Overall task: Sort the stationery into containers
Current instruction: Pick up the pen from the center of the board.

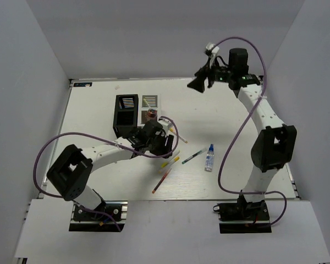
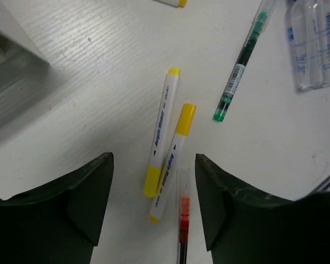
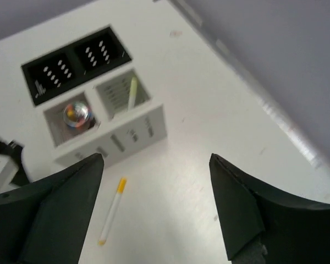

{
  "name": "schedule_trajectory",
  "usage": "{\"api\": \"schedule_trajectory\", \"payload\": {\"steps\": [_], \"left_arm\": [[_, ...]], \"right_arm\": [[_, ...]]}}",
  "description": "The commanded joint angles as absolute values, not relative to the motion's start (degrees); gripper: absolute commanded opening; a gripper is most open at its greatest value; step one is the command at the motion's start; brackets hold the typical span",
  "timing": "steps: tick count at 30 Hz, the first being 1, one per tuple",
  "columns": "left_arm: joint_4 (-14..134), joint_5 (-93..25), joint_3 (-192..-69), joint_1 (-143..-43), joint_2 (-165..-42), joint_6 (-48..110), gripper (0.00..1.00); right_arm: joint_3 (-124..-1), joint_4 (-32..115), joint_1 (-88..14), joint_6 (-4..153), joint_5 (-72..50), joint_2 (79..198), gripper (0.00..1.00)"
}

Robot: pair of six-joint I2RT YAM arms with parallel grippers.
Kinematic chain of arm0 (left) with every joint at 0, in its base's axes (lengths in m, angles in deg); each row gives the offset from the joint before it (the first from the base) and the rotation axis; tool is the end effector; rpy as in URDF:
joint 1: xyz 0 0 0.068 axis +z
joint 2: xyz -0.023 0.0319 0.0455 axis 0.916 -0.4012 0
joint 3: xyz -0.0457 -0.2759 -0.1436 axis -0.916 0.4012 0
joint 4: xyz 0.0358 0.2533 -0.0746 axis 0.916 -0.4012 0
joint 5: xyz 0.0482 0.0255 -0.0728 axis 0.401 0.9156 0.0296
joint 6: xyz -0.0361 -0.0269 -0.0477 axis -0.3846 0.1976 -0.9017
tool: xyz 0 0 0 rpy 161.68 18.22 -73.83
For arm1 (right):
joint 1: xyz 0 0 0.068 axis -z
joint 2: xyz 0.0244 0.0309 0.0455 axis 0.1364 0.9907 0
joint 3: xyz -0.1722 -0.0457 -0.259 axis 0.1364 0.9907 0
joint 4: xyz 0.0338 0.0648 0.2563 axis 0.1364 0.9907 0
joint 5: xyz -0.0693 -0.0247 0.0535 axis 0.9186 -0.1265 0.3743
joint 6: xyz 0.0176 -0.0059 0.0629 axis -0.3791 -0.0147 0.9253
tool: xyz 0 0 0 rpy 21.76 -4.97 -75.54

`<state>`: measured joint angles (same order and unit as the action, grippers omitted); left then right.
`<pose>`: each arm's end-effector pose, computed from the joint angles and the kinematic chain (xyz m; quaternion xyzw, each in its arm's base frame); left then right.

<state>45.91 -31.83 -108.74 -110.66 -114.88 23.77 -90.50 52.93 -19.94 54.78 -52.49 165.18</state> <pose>0.2277 -0.2302 0.2254 0.2264 0.9062 -0.2281 0.2748 0.4519 0.1366 0.4208 -0.3992 0.6554 0.3255 0.5524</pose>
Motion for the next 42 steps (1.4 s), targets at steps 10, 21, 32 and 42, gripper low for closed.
{"api": "schedule_trajectory", "payload": {"steps": [10, 21, 32, 42], "left_arm": [[44.1, -26.7, -117.91, -114.59, -122.83, 28.6, 0.47], [40.67, -19.77, -121.96, -117.59, -128.29, 29.13, 0.54], [36.19, -20.02, -126.71, -119.25, -134.0, 31.41, 0.48], [33.64, -21.96, -126.71, -119.79, -135.94, 31.32, 0.11]], "right_arm": [[-57.52, 66.19, -14.79, 44.81, -49.33, 147.97, 0.11], [-51.19, 66.19, -12.15, 45.43, -51.16, 144.62, 0.35], [-48.11, 66.1, -11.09, 45.78, -52.84, 142.51, 0.35], [-45.56, 65.48, -10.91, 45.87, -53.19, 141.28, 0.42]]}}
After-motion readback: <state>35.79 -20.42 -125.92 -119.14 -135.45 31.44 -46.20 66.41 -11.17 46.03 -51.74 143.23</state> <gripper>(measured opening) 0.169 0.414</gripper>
